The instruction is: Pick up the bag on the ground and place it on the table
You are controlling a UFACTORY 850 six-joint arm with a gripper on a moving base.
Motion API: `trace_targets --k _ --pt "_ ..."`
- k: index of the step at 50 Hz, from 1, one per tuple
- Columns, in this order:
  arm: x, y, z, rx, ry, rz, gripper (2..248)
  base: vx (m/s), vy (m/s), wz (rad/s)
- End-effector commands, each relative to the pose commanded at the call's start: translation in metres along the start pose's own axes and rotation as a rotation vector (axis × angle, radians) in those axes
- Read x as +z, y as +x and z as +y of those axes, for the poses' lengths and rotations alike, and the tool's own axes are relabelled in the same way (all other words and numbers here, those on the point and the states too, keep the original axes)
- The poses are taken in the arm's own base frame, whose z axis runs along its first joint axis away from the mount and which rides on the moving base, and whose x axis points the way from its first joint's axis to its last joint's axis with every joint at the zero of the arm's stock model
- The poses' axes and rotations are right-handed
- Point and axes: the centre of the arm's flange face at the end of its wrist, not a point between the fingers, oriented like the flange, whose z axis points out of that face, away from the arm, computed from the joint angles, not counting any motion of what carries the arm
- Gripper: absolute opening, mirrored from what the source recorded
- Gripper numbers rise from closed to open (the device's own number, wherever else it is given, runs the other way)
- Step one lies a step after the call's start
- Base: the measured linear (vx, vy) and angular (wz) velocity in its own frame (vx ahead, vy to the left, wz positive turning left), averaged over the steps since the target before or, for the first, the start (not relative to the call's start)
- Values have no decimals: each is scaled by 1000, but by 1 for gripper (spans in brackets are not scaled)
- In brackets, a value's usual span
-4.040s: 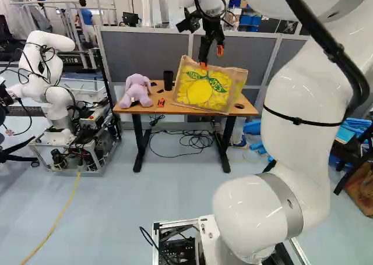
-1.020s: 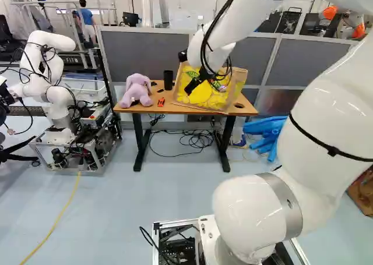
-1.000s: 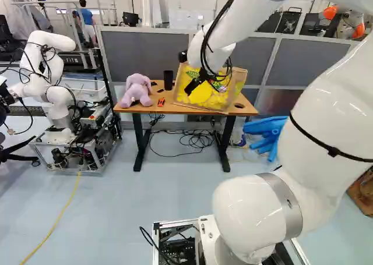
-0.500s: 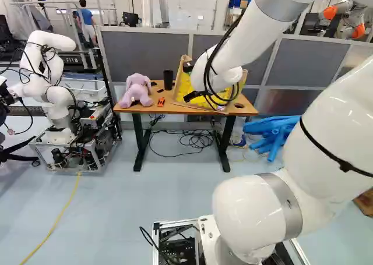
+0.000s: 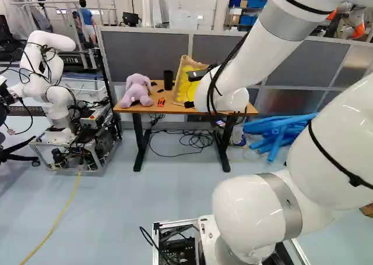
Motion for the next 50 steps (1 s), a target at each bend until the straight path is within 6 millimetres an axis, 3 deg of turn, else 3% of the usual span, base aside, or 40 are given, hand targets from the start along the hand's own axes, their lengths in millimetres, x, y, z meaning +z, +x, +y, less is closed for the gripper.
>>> trace_targets --k 25,50 --pt "-22 -43 -4 82 -27 91 247 0 0 0" --pt "-38 -70 -6 131 -46 148 247 0 0 0"
